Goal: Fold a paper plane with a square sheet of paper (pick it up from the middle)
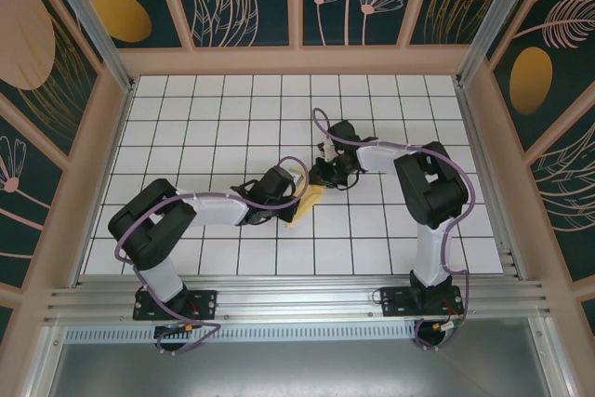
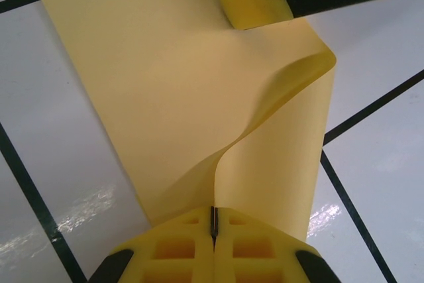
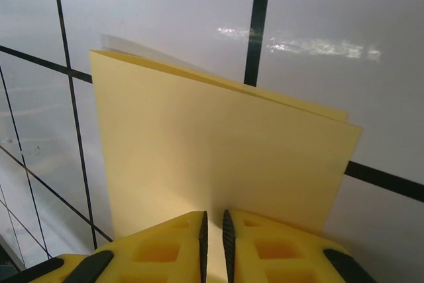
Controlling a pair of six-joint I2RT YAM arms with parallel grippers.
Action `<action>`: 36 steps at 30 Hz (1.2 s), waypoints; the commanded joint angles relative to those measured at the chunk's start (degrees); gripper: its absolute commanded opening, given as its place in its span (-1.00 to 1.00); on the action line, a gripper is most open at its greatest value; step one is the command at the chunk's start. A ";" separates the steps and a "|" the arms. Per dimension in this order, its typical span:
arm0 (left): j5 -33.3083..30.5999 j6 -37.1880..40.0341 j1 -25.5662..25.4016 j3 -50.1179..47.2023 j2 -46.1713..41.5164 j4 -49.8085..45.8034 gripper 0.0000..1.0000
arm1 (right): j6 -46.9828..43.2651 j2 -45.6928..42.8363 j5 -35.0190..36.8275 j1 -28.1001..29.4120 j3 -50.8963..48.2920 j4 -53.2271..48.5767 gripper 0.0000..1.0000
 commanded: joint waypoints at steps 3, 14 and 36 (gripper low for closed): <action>-0.85 0.67 0.42 -0.71 1.74 -0.75 -0.96 | 3.27 -8.25 6.07 -0.66 -1.51 0.29 -0.58; -0.14 1.31 0.40 -0.41 2.15 -0.70 -0.96 | 15.69 -21.58 -1.91 0.82 -20.62 17.68 -0.76; -0.36 1.89 0.39 -0.01 2.25 -1.67 -0.96 | 18.26 -11.68 -1.48 7.15 -19.23 21.11 -0.81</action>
